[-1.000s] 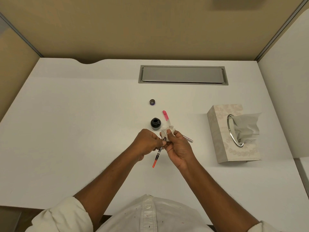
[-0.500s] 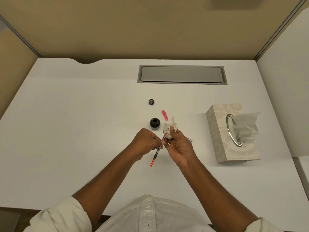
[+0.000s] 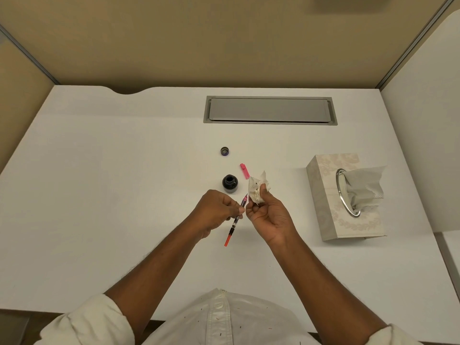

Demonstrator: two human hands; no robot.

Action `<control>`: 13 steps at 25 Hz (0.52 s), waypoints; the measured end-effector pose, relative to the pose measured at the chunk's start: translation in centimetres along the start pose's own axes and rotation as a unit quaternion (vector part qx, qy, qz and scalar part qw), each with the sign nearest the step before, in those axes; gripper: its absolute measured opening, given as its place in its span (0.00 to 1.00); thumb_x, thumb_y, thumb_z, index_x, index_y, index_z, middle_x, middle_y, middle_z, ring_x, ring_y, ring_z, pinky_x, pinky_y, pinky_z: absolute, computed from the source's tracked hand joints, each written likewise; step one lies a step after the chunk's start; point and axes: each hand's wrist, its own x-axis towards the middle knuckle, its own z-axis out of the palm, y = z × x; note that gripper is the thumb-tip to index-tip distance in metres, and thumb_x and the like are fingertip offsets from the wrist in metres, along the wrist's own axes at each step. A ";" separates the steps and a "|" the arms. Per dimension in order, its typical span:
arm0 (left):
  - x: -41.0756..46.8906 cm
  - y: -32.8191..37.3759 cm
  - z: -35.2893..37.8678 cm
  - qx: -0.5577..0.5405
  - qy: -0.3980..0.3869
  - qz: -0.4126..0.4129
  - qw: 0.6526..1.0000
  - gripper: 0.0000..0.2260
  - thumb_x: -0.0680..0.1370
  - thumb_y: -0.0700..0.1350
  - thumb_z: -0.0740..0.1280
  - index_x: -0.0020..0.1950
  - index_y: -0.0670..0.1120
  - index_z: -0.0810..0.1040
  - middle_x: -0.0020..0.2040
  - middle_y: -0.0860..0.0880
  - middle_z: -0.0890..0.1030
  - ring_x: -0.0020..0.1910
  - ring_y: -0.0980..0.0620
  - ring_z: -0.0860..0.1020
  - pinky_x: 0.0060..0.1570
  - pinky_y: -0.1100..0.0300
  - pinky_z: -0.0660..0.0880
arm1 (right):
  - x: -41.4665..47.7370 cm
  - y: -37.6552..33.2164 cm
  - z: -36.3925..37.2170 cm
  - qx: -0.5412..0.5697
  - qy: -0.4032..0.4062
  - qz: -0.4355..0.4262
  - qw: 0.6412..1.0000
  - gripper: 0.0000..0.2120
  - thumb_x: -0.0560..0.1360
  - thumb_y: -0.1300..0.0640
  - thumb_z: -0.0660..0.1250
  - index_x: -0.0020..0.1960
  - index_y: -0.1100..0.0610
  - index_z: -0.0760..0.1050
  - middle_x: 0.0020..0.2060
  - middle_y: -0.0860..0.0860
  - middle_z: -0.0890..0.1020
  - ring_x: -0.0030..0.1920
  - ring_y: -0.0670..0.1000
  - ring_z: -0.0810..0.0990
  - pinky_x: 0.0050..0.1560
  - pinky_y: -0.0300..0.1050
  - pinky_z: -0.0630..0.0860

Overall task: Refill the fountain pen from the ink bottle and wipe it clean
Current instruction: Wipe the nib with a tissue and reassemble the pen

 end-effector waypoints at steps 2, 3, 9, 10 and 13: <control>-0.1 0.0 -0.1 -0.003 -0.005 0.011 1.000 0.03 0.71 0.40 0.72 0.40 0.41 0.84 0.37 0.46 0.85 0.41 0.51 0.82 0.49 0.56 0.77 | -0.2 -0.1 0.1 0.031 -0.003 0.004 0.999 0.17 0.74 0.63 0.67 0.62 0.62 0.72 0.52 0.57 0.81 0.49 0.52 0.79 0.52 0.43 0.73; -0.2 0.0 -0.2 -0.006 -0.010 0.017 1.000 0.03 0.71 0.40 0.72 0.40 0.40 0.84 0.38 0.46 0.85 0.40 0.52 0.82 0.49 0.56 0.77 | -0.3 -0.2 0.1 0.040 -0.008 0.009 0.999 0.16 0.74 0.65 0.67 0.61 0.63 0.72 0.53 0.59 0.80 0.50 0.53 0.79 0.55 0.44 0.74; -0.6 -0.3 -0.7 -0.031 -0.021 0.056 0.998 0.03 0.72 0.41 0.71 0.39 0.46 0.84 0.39 0.48 0.86 0.42 0.53 0.82 0.49 0.58 0.77 | -0.9 -0.8 0.0 0.015 -0.039 0.014 0.999 0.09 0.74 0.69 0.63 0.54 0.65 0.74 0.51 0.61 0.82 0.54 0.59 0.81 0.52 0.55 0.80; -0.7 -0.3 -0.8 -0.038 -0.019 0.062 0.997 0.03 0.72 0.41 0.71 0.39 0.47 0.85 0.40 0.49 0.86 0.44 0.52 0.83 0.48 0.59 0.77 | -1.0 -0.9 -0.1 -0.011 -0.041 0.009 0.999 0.08 0.74 0.68 0.64 0.53 0.63 0.75 0.51 0.59 0.82 0.54 0.57 0.80 0.53 0.54 0.79; -1.1 -0.7 -1.0 -0.063 -0.015 0.075 0.995 0.04 0.71 0.41 0.71 0.40 0.49 0.85 0.41 0.50 0.86 0.45 0.52 0.82 0.48 0.61 0.77 | -1.2 -1.0 -0.3 -0.083 -0.045 -0.022 0.995 0.08 0.75 0.65 0.65 0.54 0.58 0.76 0.50 0.55 0.81 0.49 0.51 0.79 0.51 0.46 0.75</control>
